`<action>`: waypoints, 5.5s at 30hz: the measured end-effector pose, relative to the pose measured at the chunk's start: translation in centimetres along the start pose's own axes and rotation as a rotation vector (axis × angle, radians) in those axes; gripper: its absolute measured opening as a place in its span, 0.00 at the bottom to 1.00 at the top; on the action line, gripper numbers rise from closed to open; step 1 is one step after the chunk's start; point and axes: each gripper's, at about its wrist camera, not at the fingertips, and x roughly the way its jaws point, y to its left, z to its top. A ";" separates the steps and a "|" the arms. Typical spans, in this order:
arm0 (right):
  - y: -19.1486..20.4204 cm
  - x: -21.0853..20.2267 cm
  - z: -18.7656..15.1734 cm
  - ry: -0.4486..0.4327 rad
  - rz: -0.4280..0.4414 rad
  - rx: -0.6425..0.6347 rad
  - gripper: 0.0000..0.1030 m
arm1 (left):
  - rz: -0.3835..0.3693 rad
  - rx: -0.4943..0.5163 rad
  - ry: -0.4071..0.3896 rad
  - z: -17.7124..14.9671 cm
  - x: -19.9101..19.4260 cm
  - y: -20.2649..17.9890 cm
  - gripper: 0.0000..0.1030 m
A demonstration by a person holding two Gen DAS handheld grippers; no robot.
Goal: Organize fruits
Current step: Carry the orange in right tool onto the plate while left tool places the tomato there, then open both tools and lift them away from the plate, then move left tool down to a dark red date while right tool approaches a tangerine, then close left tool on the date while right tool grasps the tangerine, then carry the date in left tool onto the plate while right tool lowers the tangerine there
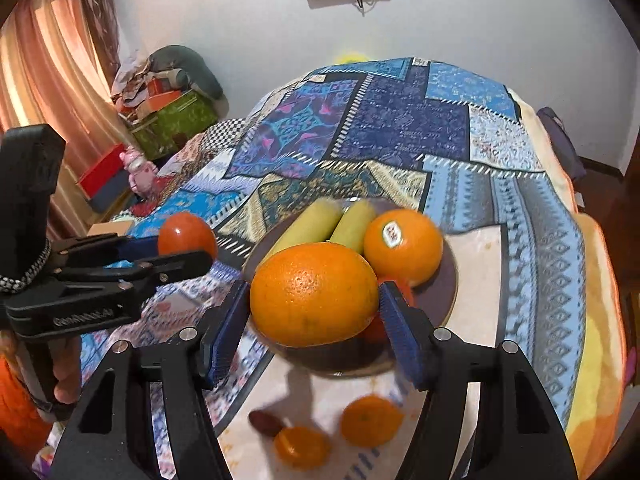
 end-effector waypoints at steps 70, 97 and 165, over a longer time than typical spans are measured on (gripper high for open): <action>-1.9 -6.2 -8.5 0.058 -0.084 0.051 0.70 | -0.006 0.063 0.094 -9.5 -4.8 -2.3 0.64; -0.3 -0.3 -8.6 0.135 0.033 0.159 0.38 | -0.005 0.084 0.122 -9.2 -0.1 -2.8 0.19; 0.4 1.9 -3.1 0.060 -0.013 0.041 0.40 | 0.034 0.038 0.038 0.4 4.0 -0.2 0.47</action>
